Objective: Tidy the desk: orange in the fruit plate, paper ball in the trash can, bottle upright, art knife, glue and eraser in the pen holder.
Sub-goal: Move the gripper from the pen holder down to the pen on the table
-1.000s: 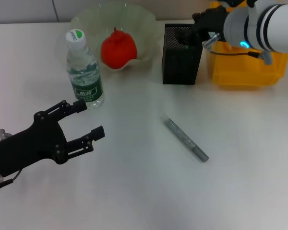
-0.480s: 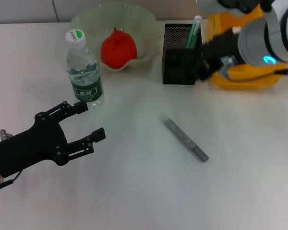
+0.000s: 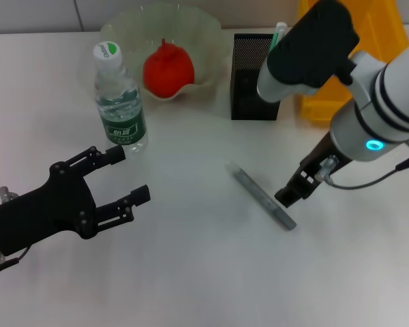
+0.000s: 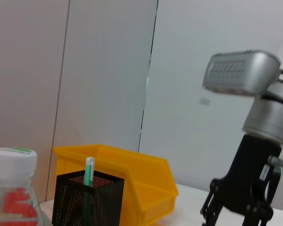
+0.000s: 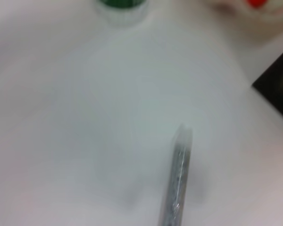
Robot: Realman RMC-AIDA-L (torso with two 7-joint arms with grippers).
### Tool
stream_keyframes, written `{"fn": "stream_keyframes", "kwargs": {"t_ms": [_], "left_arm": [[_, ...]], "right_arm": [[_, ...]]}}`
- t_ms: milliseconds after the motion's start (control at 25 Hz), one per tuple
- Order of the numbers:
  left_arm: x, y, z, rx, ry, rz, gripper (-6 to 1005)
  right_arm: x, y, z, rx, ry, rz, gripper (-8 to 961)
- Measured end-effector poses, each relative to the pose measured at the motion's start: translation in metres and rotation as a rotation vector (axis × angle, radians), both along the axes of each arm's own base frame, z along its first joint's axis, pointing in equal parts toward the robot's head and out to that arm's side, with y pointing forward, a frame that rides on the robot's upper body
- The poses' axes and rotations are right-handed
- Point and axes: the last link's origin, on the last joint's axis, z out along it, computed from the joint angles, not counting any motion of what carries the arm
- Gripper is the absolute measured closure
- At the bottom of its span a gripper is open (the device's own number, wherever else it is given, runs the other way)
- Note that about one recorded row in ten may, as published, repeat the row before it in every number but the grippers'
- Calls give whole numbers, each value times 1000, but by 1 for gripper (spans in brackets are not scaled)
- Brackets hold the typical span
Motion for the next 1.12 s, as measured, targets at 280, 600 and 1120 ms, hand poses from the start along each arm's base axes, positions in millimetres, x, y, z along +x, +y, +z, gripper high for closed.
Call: {"fn": "stream_keyframes", "kwargs": {"t_ms": [280,600,1120], "left_arm": [[0,-1,-1,4,2,-3,182],[-1,-2,-2,2,1,2,183],[-2,-3,-3,3,5,9,182]], "right_arm": [[13,3,-16,-4,5,-30,240],[13,2,-31,-25,46,-20,241],[17,11,-38,-17,33,-26,282]]}}
